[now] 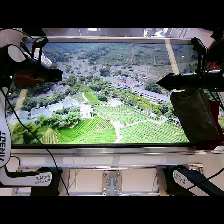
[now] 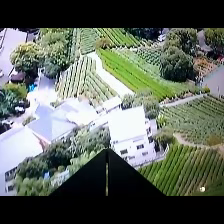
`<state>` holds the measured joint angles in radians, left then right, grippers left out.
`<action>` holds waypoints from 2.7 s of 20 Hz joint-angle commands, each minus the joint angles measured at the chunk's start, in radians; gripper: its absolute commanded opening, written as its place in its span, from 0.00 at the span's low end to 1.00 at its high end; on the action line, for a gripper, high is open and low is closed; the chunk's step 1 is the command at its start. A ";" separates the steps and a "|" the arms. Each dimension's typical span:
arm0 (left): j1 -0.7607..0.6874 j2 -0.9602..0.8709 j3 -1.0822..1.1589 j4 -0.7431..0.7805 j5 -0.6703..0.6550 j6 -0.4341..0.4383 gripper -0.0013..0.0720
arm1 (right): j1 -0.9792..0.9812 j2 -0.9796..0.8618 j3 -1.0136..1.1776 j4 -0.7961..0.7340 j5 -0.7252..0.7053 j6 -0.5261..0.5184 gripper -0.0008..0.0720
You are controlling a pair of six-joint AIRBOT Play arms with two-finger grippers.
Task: Fold the shirts.
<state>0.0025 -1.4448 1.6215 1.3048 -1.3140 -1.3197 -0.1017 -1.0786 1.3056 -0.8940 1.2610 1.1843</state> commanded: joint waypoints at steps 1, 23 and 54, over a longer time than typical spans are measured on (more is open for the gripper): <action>-0.001 -0.001 0.000 0.001 0.001 0.001 0.03 | 0.000 -0.002 0.001 0.024 -0.162 0.000 0.52; 0.322 -0.216 0.002 0.487 0.841 -0.758 0.91 | 0.000 -0.001 0.001 0.048 -0.338 0.003 0.52; 0.478 -0.683 0.317 -0.244 0.724 -0.486 0.03 | 0.001 0.000 0.001 0.106 -0.345 0.011 0.52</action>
<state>0.4854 -2.1723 1.9347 1.0634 -0.4728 -1.8793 -0.1017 -1.0794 1.3056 -0.7998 0.9154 1.1954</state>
